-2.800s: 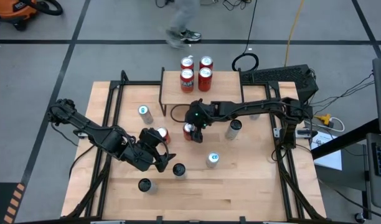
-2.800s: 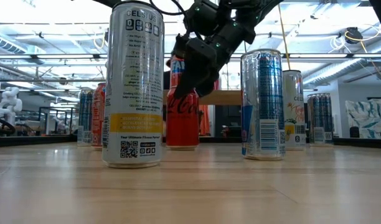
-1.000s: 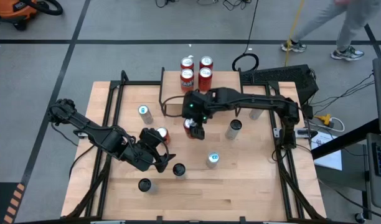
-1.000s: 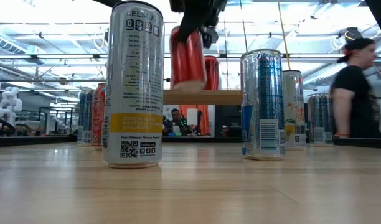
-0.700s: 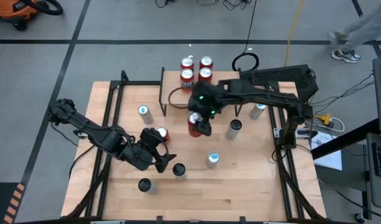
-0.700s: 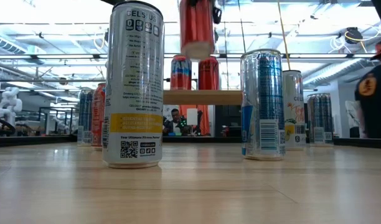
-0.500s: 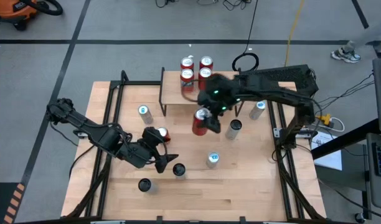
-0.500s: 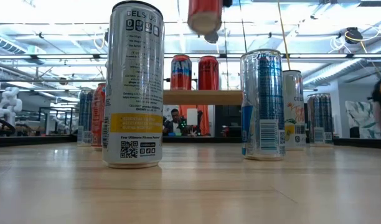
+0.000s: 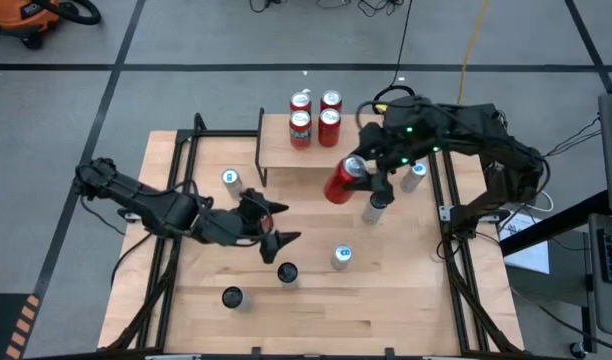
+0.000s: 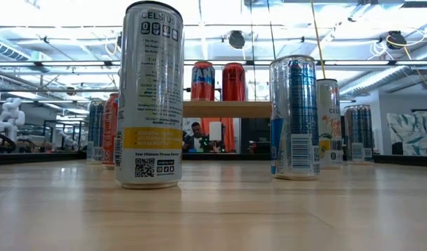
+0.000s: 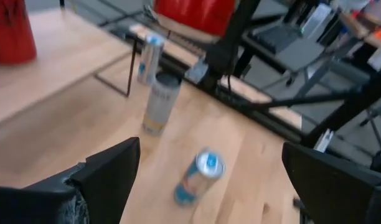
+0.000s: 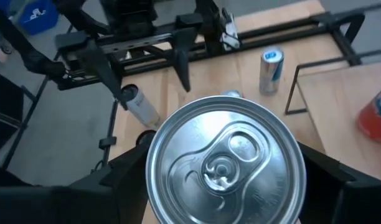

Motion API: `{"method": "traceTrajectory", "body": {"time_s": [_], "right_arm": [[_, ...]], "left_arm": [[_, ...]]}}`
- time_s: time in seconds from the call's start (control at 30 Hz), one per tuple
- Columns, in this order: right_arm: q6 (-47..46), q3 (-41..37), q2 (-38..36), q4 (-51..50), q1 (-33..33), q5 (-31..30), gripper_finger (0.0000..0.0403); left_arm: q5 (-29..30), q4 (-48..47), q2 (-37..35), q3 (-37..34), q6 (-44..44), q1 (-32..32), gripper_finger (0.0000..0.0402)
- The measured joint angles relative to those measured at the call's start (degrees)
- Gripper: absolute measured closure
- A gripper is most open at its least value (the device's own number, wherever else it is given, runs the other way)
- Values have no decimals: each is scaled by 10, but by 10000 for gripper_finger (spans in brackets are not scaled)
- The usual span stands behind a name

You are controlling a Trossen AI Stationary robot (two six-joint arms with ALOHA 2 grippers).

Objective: Place canned beverage on shelf
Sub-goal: Put the red-black soda can on the shelf aligned with the other red-black soda can

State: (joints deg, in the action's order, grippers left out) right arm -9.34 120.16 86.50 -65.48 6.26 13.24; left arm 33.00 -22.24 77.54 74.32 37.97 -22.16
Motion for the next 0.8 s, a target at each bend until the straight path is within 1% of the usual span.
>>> {"method": "traceTrajectory", "body": {"time_s": [0.07,0.23,0.4,0.53,0.6,0.8], "right_arm": [[13,0,-9,-2,0,0,128],[57,0,-20,-17,4,0,127],[81,0,-29,-39,15,-3,128],[111,0,-32,-59,17,-41,128],[135,0,-32,-60,17,-46,128],[196,0,-30,-59,17,-42,128]], "left_arm": [[1,23,0,0,-12,13,7],[3,58,0,0,-10,52,7],[7,92,0,0,-64,80,7],[18,128,0,0,-98,94,7],[19,151,0,0,-114,99,7],[29,222,11,0,-114,104,7]]}}
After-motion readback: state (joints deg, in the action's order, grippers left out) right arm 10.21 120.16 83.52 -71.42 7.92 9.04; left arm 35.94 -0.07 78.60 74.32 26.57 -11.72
